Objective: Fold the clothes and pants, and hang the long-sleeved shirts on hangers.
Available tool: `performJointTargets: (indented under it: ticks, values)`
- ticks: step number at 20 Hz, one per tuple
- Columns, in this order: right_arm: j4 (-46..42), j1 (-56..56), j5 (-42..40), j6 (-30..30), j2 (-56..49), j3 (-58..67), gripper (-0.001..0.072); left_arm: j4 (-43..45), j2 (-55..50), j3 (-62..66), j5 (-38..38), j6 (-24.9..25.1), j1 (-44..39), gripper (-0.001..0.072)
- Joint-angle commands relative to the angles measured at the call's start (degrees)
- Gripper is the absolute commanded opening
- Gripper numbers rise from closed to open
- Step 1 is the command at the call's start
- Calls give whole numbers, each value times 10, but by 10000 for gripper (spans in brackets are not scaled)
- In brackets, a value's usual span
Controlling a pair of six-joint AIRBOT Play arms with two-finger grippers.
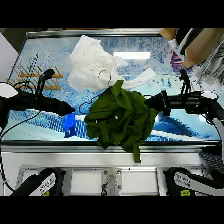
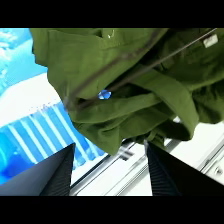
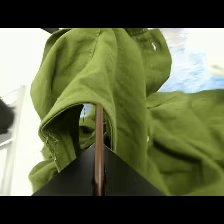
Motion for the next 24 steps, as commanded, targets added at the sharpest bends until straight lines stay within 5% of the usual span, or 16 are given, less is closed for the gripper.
performJointTargets:
  ticks: [1, 9, 13, 15, 16, 18, 24]
  values:
    - [27, 0, -32, 0, 23, 1, 9, -7, 54, -46, 59, -104, -6, 454]
    - [69, 0, -49, 0, 30, 1, 10, -13, 144, -269, 306, -291, -327, 457]
    - [69, 0, -49, 15, 30, 1, 10, -13, 66, -240, 375, -307, -423, 456]
    - [69, 0, -49, 20, 30, 1, 10, -11, 19, -217, 373, -307, -425, 455]
    - [69, 0, -49, 20, 30, 1, 10, -8, -1, -209, 372, -307, -416, 374]
    - [69, 0, -49, 20, 36, 1, 10, -1, -29, -192, 344, -303, -374, 29]
    - [69, 1, -58, 46, 96, 1, 10, 51, 78, -140, 231, -281, -142, 15]
